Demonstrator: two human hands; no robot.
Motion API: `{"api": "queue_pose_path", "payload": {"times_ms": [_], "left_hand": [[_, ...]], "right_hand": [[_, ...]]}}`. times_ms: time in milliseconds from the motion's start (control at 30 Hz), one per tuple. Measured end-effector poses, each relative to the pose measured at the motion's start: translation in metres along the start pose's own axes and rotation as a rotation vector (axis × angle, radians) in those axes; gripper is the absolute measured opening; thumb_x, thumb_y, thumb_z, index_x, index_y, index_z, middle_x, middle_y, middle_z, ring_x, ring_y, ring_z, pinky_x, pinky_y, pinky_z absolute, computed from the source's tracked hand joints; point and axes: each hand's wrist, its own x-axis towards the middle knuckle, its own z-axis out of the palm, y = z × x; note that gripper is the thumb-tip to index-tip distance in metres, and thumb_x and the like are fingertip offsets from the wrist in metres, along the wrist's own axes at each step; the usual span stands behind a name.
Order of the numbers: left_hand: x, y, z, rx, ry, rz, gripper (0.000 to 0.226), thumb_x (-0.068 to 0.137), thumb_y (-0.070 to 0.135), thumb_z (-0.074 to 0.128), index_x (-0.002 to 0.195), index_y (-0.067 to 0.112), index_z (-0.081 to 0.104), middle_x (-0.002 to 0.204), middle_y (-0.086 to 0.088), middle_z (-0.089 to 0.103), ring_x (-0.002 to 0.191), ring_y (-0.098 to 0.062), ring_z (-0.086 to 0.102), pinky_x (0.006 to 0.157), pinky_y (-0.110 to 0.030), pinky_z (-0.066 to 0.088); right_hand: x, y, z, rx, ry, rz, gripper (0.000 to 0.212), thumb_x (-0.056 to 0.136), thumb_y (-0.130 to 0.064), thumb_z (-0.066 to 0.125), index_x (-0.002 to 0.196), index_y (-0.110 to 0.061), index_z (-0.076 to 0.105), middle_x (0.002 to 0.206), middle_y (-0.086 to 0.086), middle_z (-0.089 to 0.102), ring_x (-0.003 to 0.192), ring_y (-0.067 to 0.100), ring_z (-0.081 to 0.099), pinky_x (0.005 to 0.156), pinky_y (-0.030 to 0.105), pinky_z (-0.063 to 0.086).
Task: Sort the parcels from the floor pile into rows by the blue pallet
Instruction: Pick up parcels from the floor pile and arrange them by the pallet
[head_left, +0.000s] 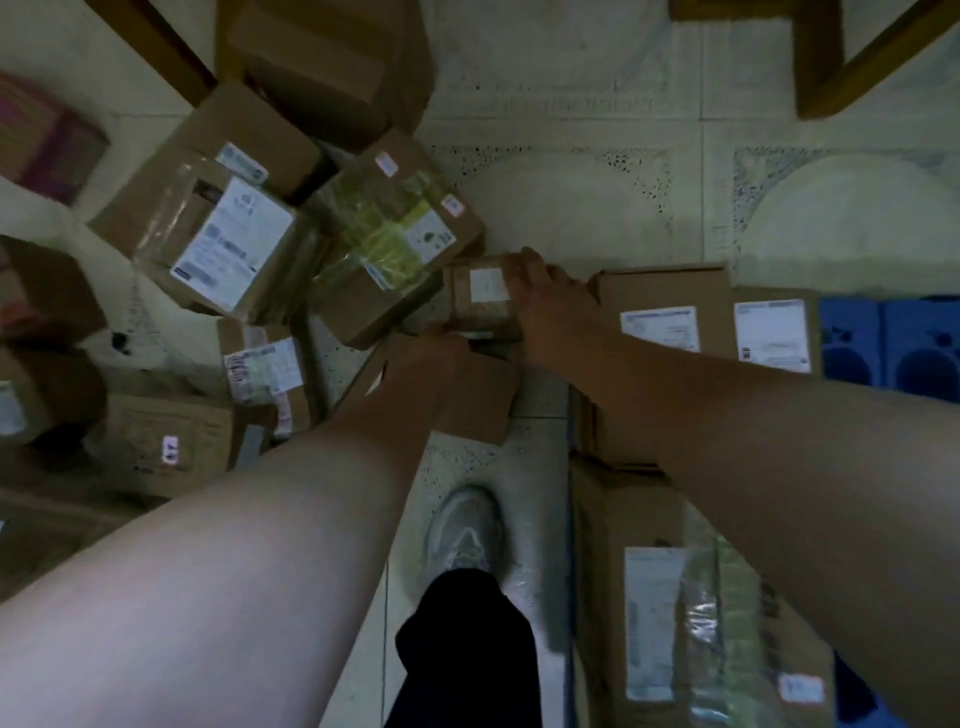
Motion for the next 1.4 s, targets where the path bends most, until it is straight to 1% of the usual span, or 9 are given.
{"api": "queue_pose_path", "payload": {"times_ms": [133,300,400,500,633,867,1100,1267,1400], "left_hand": [[0.009,0.001,-0.007,-0.168,-0.036,-0.105,0.037,0.105,0.023,0.038,0.132,0.003,0.054,0.126,-0.014,0.061,0.096,-0.026,0.062,0.086,-0.037,0.049],[-0.012,0.024,-0.015,-0.285,-0.134,-0.097,0.040,0.103,0.044,0.041,0.098,0.008,0.058,0.091,-0.011,0.064,0.064,-0.019,0.067,0.072,-0.032,0.051],[-0.039,0.048,-0.004,-0.233,-0.200,-0.061,0.044,0.104,0.045,0.036,0.090,0.007,0.055,0.088,-0.013,0.058,0.077,-0.022,0.062,0.069,-0.024,0.049],[-0.067,0.065,0.002,-0.140,-0.239,-0.079,0.064,0.090,0.066,0.048,0.116,0.009,0.061,0.117,-0.016,0.063,0.087,-0.026,0.068,0.074,-0.032,0.055],[-0.104,0.092,0.012,0.015,-0.172,0.043,0.048,0.079,0.060,0.068,0.106,0.020,0.062,0.102,-0.005,0.064,0.086,-0.019,0.065,0.088,-0.037,0.055],[-0.179,0.096,0.088,0.322,-0.111,0.621,0.063,0.068,0.046,0.085,0.114,0.015,0.056,0.107,0.006,0.067,0.085,-0.001,0.063,0.057,-0.002,0.045],[-0.225,0.079,0.181,0.450,-0.276,0.558,0.023,0.087,0.032,0.065,0.101,0.015,0.059,0.102,-0.006,0.069,0.093,-0.018,0.067,0.087,-0.037,0.054],[-0.236,0.056,0.213,0.384,-0.539,0.358,0.017,0.100,0.026,0.048,0.099,0.017,0.063,0.101,0.002,0.065,0.098,-0.008,0.064,0.095,-0.032,0.048],[-0.210,0.034,0.220,0.553,-0.470,0.268,0.043,0.101,0.045,0.042,0.131,0.017,0.056,0.130,0.000,0.059,0.119,-0.018,0.054,0.100,-0.035,0.043]], "right_hand": [[0.008,-0.012,0.003,0.061,-0.012,0.081,0.094,0.079,-0.027,0.078,0.152,-0.012,0.021,0.155,0.022,0.010,0.123,0.039,0.041,0.092,0.042,0.048],[0.001,-0.001,-0.038,0.217,0.169,0.079,0.053,0.088,-0.025,0.064,0.136,-0.010,0.044,0.128,0.019,0.042,0.103,0.035,0.052,0.072,0.033,0.042],[-0.011,0.012,-0.062,0.333,0.185,0.050,0.039,0.088,-0.022,0.062,0.122,-0.009,0.050,0.114,0.018,0.050,0.096,0.034,0.055,0.071,0.032,0.044],[-0.035,0.022,-0.081,0.508,0.257,0.054,0.033,0.088,-0.020,0.059,0.118,-0.007,0.053,0.108,0.020,0.054,0.092,0.036,0.056,0.075,0.037,0.050],[-0.076,0.042,-0.107,0.663,0.297,0.089,0.020,0.093,-0.021,0.056,0.106,-0.006,0.056,0.100,0.015,0.056,0.085,0.032,0.059,0.067,0.031,0.043],[-0.140,0.089,-0.169,1.207,0.253,0.416,0.057,0.093,-0.058,0.051,0.136,-0.021,0.047,0.117,-0.001,0.058,0.103,0.019,0.058,0.085,0.029,0.044],[-0.197,0.181,-0.139,1.258,0.292,0.721,0.108,0.060,-0.070,0.076,0.143,-0.014,0.035,0.138,0.005,0.048,0.121,0.025,0.054,0.097,0.040,0.051],[-0.233,0.209,-0.099,1.252,0.336,0.750,0.091,0.070,-0.041,0.085,0.139,-0.010,0.035,0.121,-0.006,0.049,0.109,0.010,0.051,0.084,0.024,0.043],[-0.260,0.223,-0.065,1.207,0.306,0.784,0.078,0.076,-0.035,0.080,0.138,-0.011,0.040,0.129,0.003,0.057,0.102,0.015,0.057,0.081,0.025,0.047]]}}
